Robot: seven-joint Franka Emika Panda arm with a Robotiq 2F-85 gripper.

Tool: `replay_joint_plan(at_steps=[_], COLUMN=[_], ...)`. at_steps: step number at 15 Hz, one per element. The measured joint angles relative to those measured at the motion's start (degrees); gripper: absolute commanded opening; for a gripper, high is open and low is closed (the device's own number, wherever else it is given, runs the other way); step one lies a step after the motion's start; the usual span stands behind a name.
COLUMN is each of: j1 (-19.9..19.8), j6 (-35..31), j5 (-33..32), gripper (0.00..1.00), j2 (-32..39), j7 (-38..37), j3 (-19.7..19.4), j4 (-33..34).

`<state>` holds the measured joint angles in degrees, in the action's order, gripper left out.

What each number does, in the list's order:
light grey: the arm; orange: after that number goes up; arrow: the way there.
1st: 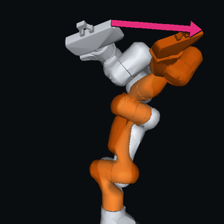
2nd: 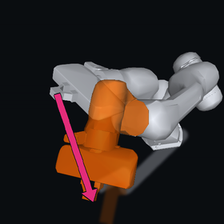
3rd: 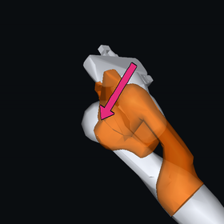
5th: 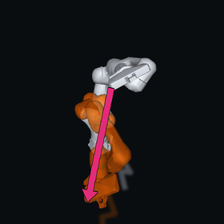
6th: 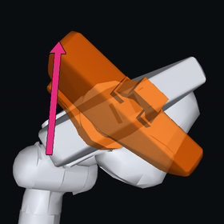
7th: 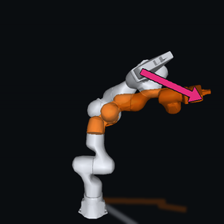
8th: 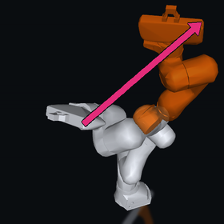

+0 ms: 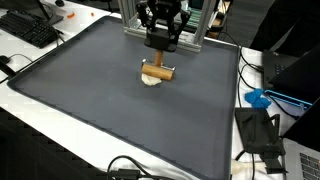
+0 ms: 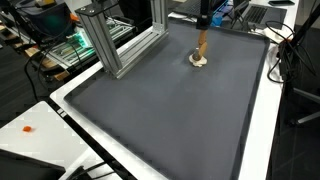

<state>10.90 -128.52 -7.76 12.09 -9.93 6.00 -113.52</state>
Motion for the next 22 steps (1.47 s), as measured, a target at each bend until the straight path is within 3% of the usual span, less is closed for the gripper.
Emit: replay_joint_plan(at_steps=[11, 22], j1=[-1.1, -1.2], j6=[0.4, -1.0], j5=[-0.7, -3.2], gripper=[0.22, 0.22], j2=[0.0, -0.2], j7=[23.3, 29.7], j3=[0.1, 0.7], j4=[0.6, -2.3])
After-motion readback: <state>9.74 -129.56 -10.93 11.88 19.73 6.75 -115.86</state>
